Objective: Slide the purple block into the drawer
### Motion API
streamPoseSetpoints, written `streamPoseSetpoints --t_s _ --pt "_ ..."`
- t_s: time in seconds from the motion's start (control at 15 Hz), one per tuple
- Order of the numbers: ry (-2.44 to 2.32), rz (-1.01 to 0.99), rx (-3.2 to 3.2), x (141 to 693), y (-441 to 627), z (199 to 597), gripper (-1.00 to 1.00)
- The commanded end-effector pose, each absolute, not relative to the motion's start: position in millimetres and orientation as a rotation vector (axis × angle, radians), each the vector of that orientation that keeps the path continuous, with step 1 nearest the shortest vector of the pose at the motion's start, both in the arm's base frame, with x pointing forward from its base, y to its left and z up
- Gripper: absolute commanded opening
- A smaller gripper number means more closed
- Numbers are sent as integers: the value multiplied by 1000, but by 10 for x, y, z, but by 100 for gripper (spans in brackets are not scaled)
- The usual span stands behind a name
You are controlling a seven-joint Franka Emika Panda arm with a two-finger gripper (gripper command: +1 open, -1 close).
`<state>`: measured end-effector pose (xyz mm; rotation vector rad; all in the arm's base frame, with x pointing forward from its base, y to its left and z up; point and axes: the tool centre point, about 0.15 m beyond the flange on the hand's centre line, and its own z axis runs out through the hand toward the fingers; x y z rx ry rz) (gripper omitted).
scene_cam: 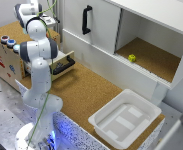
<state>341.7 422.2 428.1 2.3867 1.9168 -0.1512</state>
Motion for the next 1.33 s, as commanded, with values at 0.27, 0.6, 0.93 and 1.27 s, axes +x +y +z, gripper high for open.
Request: streamPoseSetpoints --t_s 0.27,0.6,0.93,1.27 --pt "1837 -21 2503 3379 3944 4223 100" --pt "1770 159 2610 3393 4008 4603 100" --pt "1807 270 2564 3511 4189 4891 100" --pt "1923 264 2434 3843 4656 4858 100"
